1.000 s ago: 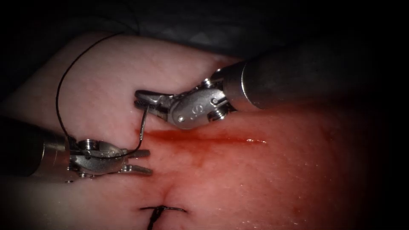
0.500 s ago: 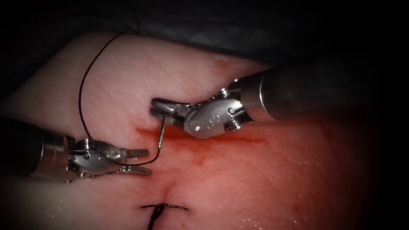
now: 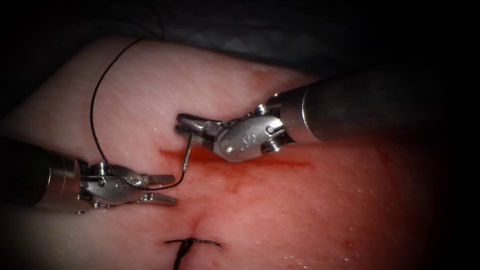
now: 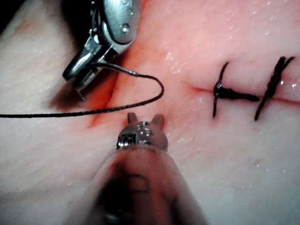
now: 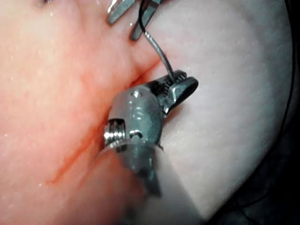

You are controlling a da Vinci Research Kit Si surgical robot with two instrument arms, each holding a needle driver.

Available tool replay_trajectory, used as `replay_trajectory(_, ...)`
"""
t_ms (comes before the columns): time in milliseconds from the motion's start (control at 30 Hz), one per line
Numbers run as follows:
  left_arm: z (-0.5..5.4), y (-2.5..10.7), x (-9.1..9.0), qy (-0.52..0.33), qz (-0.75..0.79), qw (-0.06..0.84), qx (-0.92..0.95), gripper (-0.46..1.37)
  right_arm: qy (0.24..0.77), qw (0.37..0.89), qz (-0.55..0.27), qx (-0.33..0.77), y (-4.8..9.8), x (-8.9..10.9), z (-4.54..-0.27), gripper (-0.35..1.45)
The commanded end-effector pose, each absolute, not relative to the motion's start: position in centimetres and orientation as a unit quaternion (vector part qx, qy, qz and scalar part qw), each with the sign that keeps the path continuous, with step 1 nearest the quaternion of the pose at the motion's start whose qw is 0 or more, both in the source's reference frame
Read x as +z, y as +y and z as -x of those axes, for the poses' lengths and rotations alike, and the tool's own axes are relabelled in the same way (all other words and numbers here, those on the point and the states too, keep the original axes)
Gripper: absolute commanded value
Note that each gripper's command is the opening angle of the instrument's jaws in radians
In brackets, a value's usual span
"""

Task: Wound Closure
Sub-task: Throw the needle through the top side of the incision with the right tool

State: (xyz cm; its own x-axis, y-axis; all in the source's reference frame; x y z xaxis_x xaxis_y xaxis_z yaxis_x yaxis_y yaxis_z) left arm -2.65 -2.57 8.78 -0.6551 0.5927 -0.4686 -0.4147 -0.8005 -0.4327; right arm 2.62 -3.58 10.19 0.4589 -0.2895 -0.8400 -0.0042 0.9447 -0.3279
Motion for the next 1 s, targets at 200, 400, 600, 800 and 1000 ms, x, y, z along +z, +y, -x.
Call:
replay_trajectory(200,2.63,-2.56,8.78,-0.146,0.307,0.28,0.898,0.28,0.501,0.854,0.123,-0.062,-3.64,10.23,-2.58,-0.35)
replay_trajectory(400,2.64,-2.56,8.78,-0.145,0.306,0.28,0.898,0.27,0.494,0.86,0.107,-0.063,-3.73,10.3,-2.59,-0.35)
replay_trajectory(600,2.64,-2.56,8.78,-0.145,0.306,0.28,0.898,0.26,0.49,0.864,0.099,-0.059,-3.81,10.4,-2.58,-0.35)
replay_trajectory(800,2.64,-2.56,8.77,-0.145,0.306,0.281,0.898,0.27,0.486,0.868,0.089,-0.052,-3.82,10.46,-2.58,-0.35)
replay_trajectory(1000,2.67,-2.54,8.79,-0.14,0.312,0.284,0.896,0.34,0.477,0.877,0.06,-0.024,-3.85,10.57,-2.6,-0.35)
